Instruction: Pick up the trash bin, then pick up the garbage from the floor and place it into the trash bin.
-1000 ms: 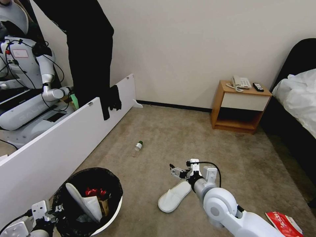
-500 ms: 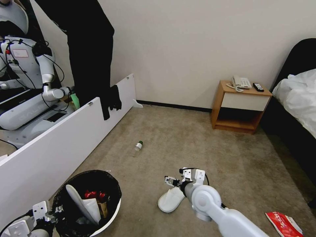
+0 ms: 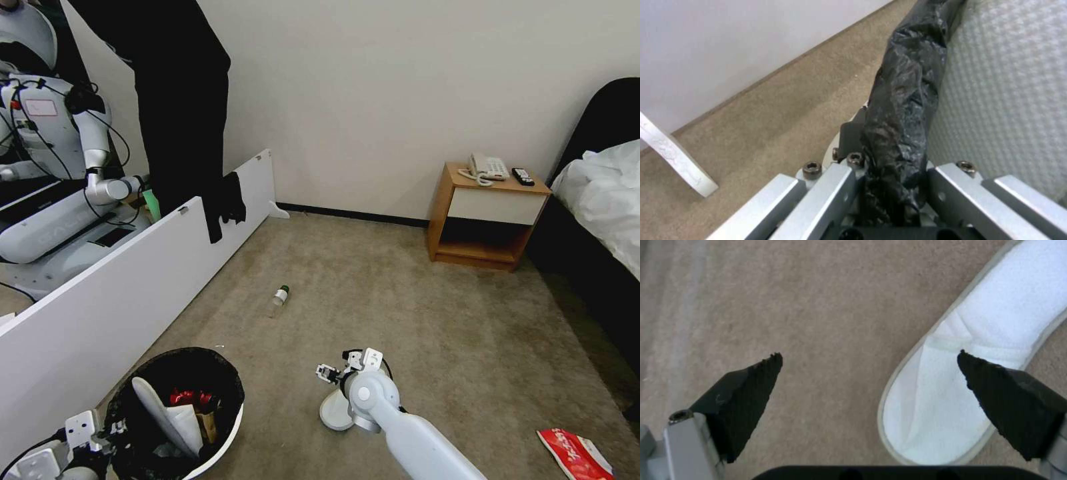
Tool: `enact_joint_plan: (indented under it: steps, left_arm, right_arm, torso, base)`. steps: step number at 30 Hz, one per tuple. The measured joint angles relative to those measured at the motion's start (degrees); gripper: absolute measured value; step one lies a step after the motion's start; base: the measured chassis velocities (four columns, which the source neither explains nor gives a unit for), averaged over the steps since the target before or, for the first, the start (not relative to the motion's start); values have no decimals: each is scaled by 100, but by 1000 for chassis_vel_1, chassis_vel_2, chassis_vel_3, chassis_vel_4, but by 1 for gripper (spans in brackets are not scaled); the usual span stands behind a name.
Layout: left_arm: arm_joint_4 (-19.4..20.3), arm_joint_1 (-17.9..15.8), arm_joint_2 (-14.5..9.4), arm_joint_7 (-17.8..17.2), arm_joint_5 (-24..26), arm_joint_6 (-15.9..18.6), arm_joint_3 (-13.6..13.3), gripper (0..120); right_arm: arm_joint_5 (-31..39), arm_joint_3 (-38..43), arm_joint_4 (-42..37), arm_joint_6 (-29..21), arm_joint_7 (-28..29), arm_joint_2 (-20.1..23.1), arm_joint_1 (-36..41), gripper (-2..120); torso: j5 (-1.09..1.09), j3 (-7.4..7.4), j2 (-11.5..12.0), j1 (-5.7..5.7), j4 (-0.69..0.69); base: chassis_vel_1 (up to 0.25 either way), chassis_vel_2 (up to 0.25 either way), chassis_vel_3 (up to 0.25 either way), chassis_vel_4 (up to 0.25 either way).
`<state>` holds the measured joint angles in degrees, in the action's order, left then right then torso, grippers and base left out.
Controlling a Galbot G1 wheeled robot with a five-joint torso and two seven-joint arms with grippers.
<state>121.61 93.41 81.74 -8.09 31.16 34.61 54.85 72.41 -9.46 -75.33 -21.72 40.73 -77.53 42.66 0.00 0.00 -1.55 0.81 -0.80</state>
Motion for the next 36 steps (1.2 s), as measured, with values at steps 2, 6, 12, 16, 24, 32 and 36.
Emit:
enact_joint_plan:
  steps: [2, 6, 12, 16, 24, 32, 36]
  left_arm:
    - [0, 18, 0, 5, -1, -2, 4, 2]
    - [-11, 24, 1, 23, -11, -21, 5, 2]
    - [-58, 23, 19, 43, -37, -47, -5, 2]
    - [-65, 26, 19, 48, -38, -54, -6, 2]
    - [-78, 34, 22, 64, -47, -86, -9, 2]
    - [-116, 36, 36, 87, -49, -129, -6, 2]
    - [-155, 26, 40, 99, -54, -159, -8, 2]
  right_arm:
    - [-61, 34, 181, 34, -33, -53, -39, 100]
    - [-236, 156, 590, 120, -115, -162, -86, 100]
    - [-495, 243, 1027, 213, -254, -246, -60, 100]
    - [-545, 273, 1169, 222, -319, -284, -61, 100]
    - [-731, 323, 1628, 237, -544, -463, -94, 100]
    - [-924, 202, 1859, 263, -670, -544, -45, 100]
    - [-1044, 203, 2021, 304, -736, -617, -67, 100]
  torso:
    - [-1, 0, 0, 0, 0]
    - [0, 0, 0, 0, 0]
    - [0, 0, 0, 0, 0]
    - [0, 0, 0, 0, -1]
    - [0, 0, 0, 0, 0]
    - [0, 0, 0, 0, 0]
    - [0, -1, 0, 0, 0]
  base:
    - [0, 0, 0, 0]
    - [0, 0, 0, 0]
    - [0, 0, 0, 0]
    - [0, 0, 0, 0]
    - [0, 0, 0, 0]
    - [0, 0, 0, 0]
    - [0, 0, 0, 0]
